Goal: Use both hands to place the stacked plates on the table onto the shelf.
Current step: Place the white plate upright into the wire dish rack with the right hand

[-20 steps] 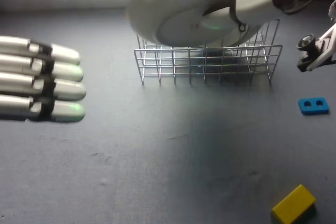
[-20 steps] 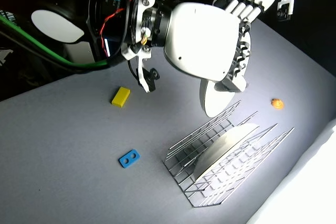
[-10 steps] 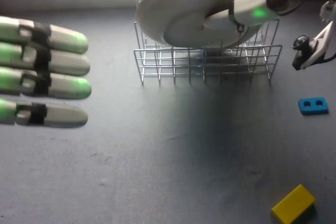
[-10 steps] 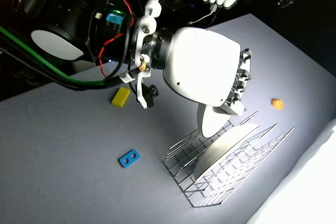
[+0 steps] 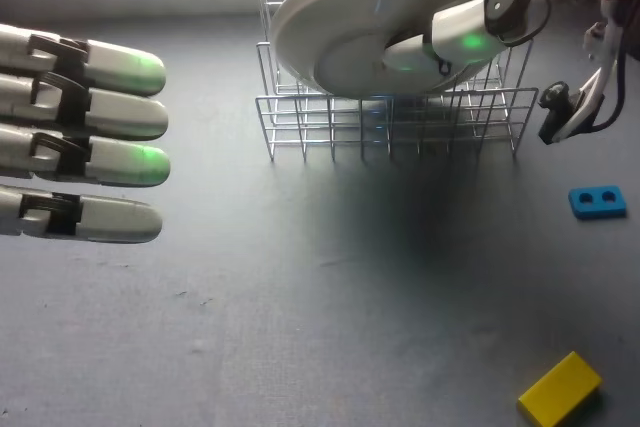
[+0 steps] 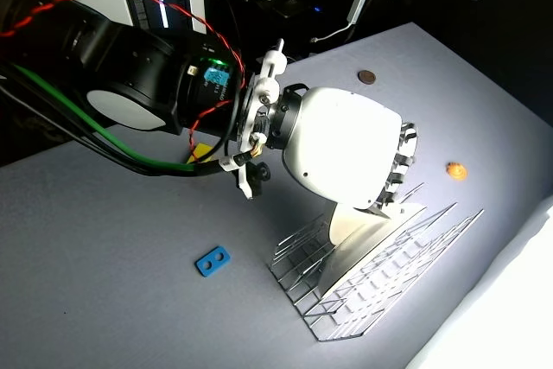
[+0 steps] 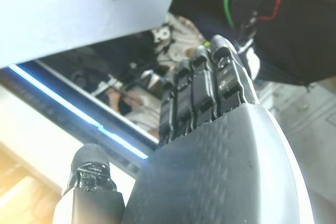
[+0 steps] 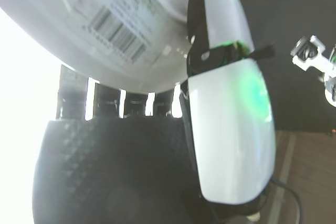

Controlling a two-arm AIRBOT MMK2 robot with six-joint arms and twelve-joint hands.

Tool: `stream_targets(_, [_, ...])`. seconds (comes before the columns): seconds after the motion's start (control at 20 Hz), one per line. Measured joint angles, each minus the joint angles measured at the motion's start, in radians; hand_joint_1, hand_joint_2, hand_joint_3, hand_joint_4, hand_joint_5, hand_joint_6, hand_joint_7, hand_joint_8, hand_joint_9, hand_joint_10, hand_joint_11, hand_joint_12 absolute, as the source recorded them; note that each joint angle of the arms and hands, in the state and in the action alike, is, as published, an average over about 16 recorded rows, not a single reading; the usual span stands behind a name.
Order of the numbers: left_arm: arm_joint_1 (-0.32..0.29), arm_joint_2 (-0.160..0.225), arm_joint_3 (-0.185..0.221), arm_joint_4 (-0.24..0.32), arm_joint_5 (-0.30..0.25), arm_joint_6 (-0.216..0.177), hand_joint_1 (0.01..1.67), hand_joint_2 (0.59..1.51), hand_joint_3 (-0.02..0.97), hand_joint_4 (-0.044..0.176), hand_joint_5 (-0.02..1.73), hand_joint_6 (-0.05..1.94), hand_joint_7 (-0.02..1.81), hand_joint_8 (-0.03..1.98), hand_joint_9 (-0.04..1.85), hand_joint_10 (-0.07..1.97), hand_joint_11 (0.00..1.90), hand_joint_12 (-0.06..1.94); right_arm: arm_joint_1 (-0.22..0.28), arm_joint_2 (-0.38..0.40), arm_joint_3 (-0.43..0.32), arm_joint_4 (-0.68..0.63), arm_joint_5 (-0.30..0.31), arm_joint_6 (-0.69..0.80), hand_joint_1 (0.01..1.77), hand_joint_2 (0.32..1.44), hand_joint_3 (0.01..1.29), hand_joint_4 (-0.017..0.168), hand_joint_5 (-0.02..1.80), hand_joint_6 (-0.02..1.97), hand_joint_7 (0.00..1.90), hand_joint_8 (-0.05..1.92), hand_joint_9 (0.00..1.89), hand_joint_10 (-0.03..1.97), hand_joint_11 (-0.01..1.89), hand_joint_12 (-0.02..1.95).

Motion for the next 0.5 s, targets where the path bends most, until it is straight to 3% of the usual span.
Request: stream_targets(0.5, [0.013, 0.002, -0.021, 0.009, -0.027, -0.006, 0.02, 1.137, 0.004, 0.004, 0.14, 0.01, 0.12, 0.0, 0.09, 0.02, 0.04, 0.15, -0.06, -0.027, 0.039, 0.008, 0.019, 0.003, 1.23, 1.02, 0.01, -0.007, 0.91, 0.94, 1.08, 0.85, 1.05, 0.76, 0.79, 1.34])
